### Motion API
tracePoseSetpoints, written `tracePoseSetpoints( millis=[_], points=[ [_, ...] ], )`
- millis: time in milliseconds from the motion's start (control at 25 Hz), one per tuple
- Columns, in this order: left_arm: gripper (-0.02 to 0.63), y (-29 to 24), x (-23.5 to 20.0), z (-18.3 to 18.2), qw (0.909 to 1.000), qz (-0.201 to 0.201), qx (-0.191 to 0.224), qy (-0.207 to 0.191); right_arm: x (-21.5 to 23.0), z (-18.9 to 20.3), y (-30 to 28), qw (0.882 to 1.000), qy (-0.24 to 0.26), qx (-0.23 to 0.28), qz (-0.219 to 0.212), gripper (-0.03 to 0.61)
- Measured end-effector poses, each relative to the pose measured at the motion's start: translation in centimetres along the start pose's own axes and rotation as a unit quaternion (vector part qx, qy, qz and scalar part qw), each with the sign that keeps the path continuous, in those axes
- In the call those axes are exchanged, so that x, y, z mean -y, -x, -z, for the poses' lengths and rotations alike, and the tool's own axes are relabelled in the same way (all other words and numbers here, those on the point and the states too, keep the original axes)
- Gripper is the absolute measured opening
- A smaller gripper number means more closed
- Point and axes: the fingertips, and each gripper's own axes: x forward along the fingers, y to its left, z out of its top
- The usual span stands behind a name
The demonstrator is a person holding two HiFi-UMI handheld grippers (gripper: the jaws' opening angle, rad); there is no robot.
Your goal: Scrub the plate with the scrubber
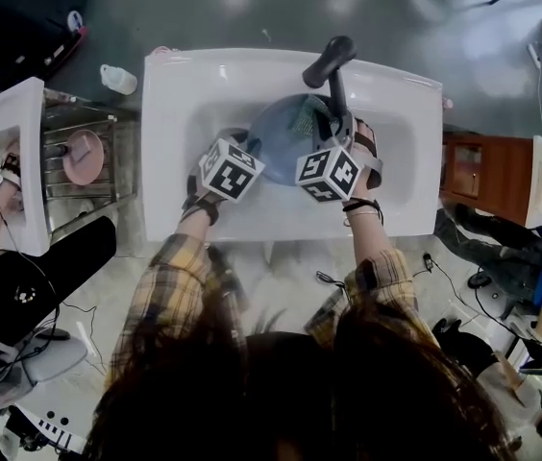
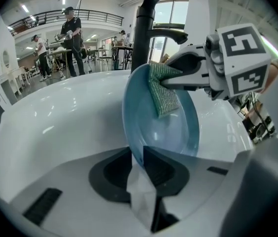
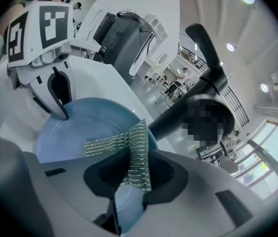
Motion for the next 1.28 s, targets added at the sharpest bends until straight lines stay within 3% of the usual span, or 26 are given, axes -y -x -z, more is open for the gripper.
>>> tracePoseSetpoints(
  millis=[280,720,1280],
  points=[
    [0.067,-0.1,0.1,0.0,1.0000,-0.006,-0.005,-0.001,-2.5,-2.9,-0.5,1.000,0.019,0.017,-0.016,0.098],
    [0.067,-0.1,-0.1,0.6,0.9998,-0.013,-0.009,0.013,-8.8,-5.2,-0.5,0.989,0.123,0.018,-0.086,0.095],
    [0.067,-0.2,-0.2,0.9,0.9997,-0.010,-0.009,0.021,-12.2,-2.2,0.4,0.982,0.127,-0.016,-0.142,0.094]
  ],
)
